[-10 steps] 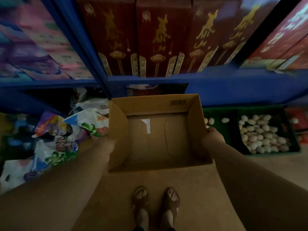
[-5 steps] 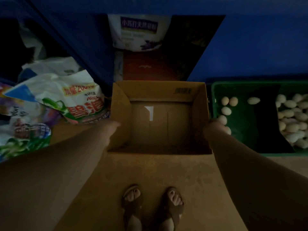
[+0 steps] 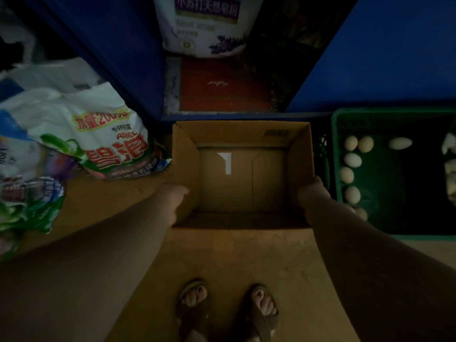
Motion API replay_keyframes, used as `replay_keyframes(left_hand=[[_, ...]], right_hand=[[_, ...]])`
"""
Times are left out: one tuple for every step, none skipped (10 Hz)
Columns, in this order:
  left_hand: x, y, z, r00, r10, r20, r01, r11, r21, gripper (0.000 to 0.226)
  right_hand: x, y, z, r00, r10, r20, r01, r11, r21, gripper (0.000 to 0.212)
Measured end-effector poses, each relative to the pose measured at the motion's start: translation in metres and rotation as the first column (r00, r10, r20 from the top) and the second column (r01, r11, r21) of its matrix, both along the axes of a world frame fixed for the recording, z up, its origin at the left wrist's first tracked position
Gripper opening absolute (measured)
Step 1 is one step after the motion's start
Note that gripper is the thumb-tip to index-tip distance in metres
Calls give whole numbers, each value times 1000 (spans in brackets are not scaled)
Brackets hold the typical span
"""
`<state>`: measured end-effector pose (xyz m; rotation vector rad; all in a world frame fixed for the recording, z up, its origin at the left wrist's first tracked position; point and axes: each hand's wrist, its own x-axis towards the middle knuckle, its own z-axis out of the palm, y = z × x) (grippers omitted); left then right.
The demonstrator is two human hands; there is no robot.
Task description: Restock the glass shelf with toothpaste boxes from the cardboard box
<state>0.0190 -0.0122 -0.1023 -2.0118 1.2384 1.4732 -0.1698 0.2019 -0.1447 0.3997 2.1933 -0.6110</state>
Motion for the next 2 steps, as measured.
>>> replay_keyframes(left_hand=[[-9, 6, 16, 999, -43, -30, 41, 998, -56, 51], [-20, 16, 52, 989, -109, -98, 95, 987, -133, 57]], right_hand=[[2, -12, 21, 991, 119, -54, -113, 989, 96, 65], [9, -29, 59, 973, 205, -108, -198, 977, 74, 67]])
